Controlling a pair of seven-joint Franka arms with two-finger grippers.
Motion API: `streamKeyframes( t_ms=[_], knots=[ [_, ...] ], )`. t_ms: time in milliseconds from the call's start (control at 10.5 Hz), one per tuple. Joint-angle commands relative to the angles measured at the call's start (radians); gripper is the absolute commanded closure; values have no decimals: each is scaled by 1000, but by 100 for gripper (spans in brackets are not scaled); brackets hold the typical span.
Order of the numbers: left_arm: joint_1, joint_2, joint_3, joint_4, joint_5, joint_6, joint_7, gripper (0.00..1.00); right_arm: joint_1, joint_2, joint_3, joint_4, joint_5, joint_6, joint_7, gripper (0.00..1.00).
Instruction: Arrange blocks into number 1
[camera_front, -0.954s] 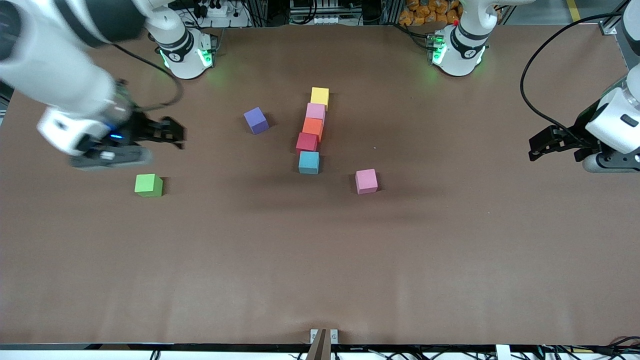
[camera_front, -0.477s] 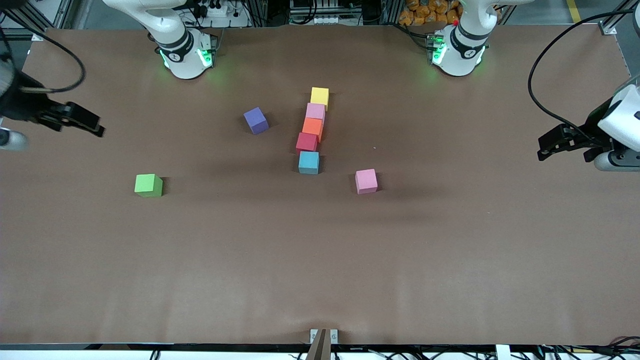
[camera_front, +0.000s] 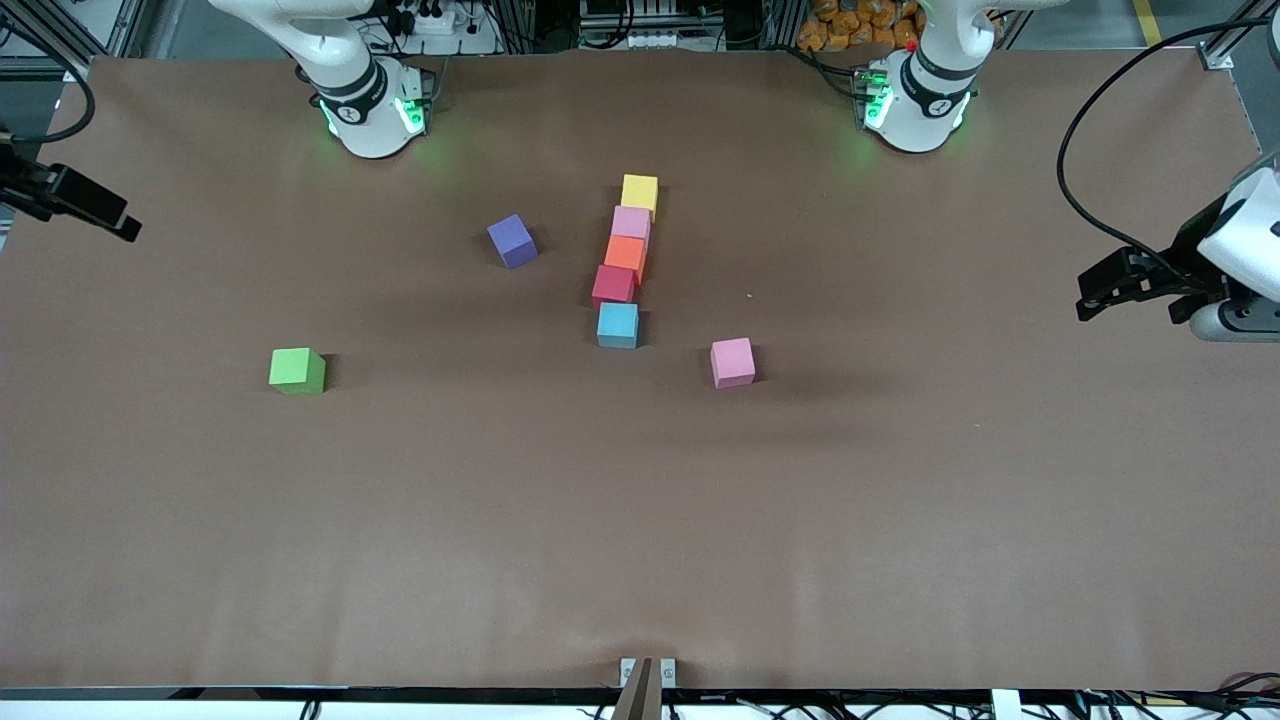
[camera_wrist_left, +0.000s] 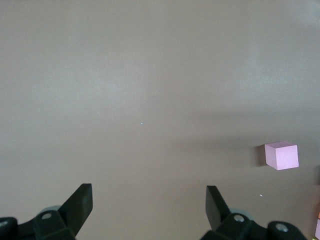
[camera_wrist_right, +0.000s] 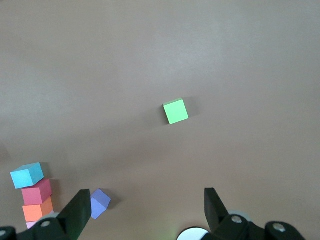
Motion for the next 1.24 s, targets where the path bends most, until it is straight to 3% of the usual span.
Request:
streamKeyframes(
  t_ms=[0,1145],
  knots=[
    [7,-18,-1,-9,-19,-8,16,0,-9,-24,-7,-25,-16,1,-34,0],
    [4,-22,-6,-16,-16,-11,4,0,8,-21,-27,-23,-16,-10,-36,0]
  ],
)
